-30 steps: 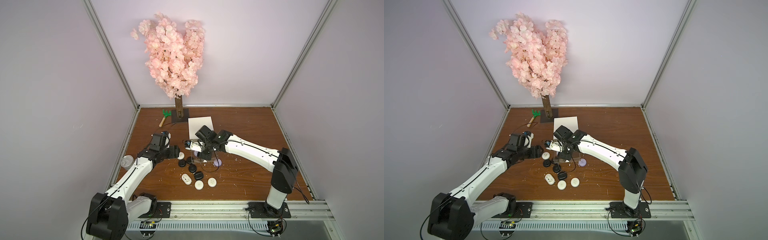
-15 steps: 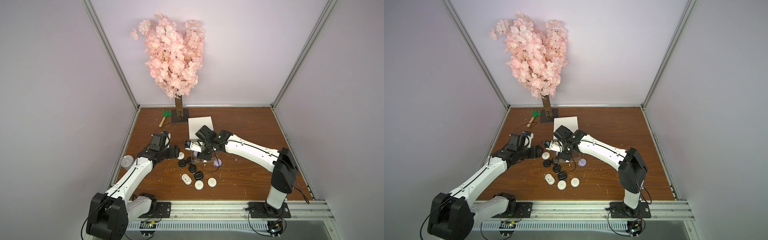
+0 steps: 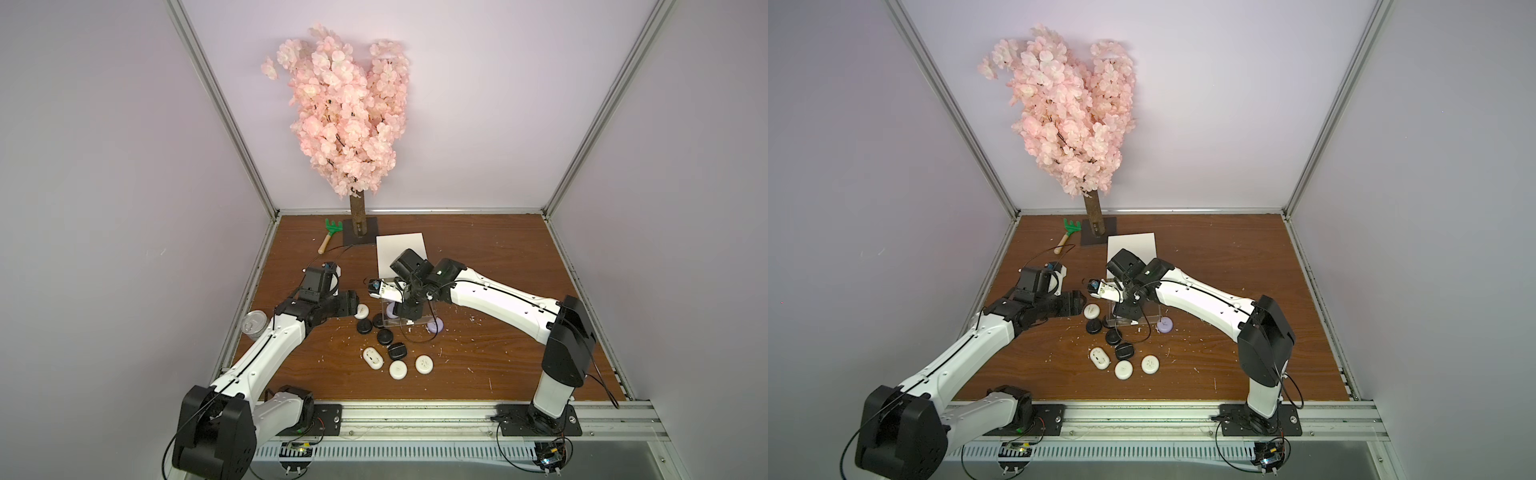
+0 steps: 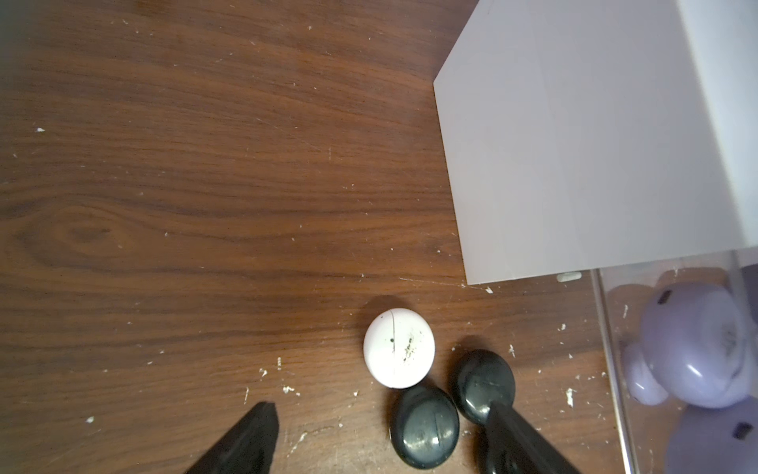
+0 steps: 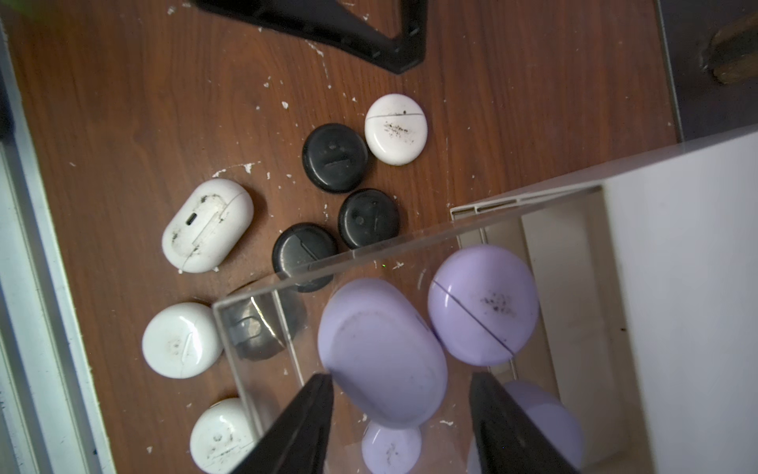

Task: Put the bluetooth earphones in the drawer according to color
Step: Place the bluetooth earphone in the drawer.

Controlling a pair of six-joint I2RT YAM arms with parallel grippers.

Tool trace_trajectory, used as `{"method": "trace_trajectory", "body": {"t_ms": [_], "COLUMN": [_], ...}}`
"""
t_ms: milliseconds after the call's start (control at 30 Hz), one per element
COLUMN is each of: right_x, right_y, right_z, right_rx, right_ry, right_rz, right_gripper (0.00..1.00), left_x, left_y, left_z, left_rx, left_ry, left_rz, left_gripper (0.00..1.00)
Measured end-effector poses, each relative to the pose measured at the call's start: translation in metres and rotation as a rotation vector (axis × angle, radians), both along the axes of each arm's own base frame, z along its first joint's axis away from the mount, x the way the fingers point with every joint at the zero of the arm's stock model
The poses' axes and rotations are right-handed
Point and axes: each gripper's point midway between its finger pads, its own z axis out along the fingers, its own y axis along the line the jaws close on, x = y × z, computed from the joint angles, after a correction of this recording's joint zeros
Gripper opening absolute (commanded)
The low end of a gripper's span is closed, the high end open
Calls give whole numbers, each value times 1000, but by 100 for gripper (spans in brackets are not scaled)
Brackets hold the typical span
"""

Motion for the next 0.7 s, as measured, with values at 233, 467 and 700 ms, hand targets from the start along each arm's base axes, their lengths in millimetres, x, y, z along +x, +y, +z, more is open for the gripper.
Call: {"method": "trace_trajectory", "body": {"t_ms": [233,467,700], "right_x": [22,43,41], "right_y": [-3,-68,-154], "right_z": [29,114,101], "right_rx": [53,243,378], "right_ry": [-117,-292,-138], "right_rz": [-115,-564,-1019], "right_gripper": [59,71,69], "left_x": [0,0,0], "left_y": [0,0,0], "left_z": [0,0,0], "left_rx": [1,1,0], "left_ry": [0,0,0], "left_rz": [0,0,0], "left_gripper": [84,84,84]}}
